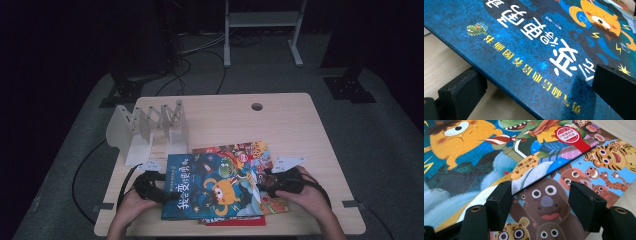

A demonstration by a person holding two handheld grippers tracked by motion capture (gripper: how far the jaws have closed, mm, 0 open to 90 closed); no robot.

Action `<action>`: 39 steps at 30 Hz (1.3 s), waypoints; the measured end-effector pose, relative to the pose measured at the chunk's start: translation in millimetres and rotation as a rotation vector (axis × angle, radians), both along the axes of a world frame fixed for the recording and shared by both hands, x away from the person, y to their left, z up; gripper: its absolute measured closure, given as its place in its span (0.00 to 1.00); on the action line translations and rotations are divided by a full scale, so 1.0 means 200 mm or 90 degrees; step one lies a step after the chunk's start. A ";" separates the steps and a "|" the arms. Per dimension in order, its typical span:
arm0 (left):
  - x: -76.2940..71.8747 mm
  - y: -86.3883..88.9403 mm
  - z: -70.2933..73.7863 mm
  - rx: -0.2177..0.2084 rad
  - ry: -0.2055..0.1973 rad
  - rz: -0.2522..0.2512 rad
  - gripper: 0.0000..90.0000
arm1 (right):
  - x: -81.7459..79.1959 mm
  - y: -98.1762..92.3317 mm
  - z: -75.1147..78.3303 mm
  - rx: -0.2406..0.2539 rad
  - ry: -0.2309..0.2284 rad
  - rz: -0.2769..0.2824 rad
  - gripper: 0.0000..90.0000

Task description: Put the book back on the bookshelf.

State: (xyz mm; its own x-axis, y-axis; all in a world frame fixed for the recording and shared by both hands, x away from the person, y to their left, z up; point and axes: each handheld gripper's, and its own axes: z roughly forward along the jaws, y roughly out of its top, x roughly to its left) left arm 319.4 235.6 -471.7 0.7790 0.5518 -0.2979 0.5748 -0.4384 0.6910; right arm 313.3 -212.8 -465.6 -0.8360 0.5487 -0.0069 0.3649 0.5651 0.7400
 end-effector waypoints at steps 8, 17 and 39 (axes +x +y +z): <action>-0.02 0.01 0.06 0.002 -0.020 0.000 0.00 | 0.01 0.01 0.00 -0.004 0.011 0.009 0.37; -0.05 0.04 0.18 -0.010 -0.057 0.013 0.00 | 0.00 0.07 0.01 -0.010 0.019 0.039 0.34; 0.05 -0.04 0.67 0.001 -0.101 -0.047 0.00 | -0.02 0.22 0.03 -0.036 0.056 0.102 0.29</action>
State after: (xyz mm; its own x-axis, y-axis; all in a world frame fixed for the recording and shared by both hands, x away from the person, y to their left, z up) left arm 328.6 226.9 -337.6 0.8545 0.4917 -0.1674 0.4251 -0.4768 0.7693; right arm 308.8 -168.4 -460.0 -0.9116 0.4087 0.0435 0.3287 0.6614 0.6742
